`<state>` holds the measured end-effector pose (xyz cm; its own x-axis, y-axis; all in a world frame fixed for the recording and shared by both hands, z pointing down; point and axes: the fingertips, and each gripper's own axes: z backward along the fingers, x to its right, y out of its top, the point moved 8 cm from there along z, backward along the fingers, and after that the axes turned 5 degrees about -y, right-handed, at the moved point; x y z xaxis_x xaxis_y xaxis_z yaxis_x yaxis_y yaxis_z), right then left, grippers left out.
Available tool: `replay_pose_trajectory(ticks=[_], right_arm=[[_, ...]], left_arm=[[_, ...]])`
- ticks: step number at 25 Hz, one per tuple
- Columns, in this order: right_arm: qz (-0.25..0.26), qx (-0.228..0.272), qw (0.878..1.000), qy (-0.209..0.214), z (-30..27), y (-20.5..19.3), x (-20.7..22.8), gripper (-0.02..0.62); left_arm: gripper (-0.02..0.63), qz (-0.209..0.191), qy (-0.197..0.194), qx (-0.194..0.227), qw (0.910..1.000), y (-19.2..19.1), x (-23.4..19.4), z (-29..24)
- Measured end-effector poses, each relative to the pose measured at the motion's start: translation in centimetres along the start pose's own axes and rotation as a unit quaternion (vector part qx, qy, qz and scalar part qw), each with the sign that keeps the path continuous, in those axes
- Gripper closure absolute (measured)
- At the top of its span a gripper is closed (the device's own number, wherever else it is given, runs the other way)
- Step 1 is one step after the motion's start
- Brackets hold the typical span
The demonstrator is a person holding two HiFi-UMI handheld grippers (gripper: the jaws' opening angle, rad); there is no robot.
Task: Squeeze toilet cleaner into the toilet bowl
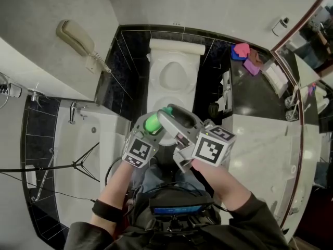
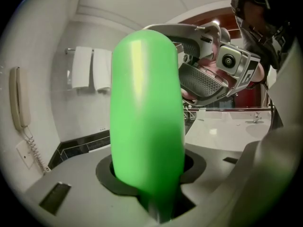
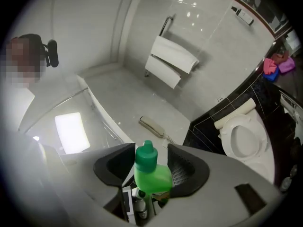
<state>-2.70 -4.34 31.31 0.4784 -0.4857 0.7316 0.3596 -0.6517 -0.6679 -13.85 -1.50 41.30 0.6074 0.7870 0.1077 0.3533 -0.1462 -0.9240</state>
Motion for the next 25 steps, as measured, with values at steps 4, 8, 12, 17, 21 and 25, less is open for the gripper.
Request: replay_pose_trajectory(ticks=[4,8,12,17,21,25], right_arm=[[-0.004,0.006,1.0,0.005,0.0,0.0,-0.2,0.438],[-0.001,0.012,1.0,0.015,-0.1,0.0,-0.4,0.451],[0.01,0.016,0.999,0.051,0.2,0.1,-0.3,0.451],[0.081,0.005,0.987,0.142,0.9,0.4,-0.7,0.451],[0.175,-0.006,0.959,0.224,1.7,0.7,-1.3,0.449],[0.289,-0.043,0.91,0.294,2.4,1.2,-2.2,0.446]], left_arm=[[0.42,0.0,0.011,-0.012,0.9999,-0.2,0.0,-0.2],[0.42,0.004,0.008,-0.009,0.9999,-0.1,0.0,0.0],[0.42,0.011,-0.02,0.003,0.9997,0.3,0.3,0.2],[0.42,0.01,-0.104,0.03,0.9941,1.0,1.1,0.9],[0.42,-0.007,-0.176,0.048,0.9831,1.7,1.9,1.6],[0.42,-0.021,-0.236,0.046,0.9704,1.8,2.5,2.0]])
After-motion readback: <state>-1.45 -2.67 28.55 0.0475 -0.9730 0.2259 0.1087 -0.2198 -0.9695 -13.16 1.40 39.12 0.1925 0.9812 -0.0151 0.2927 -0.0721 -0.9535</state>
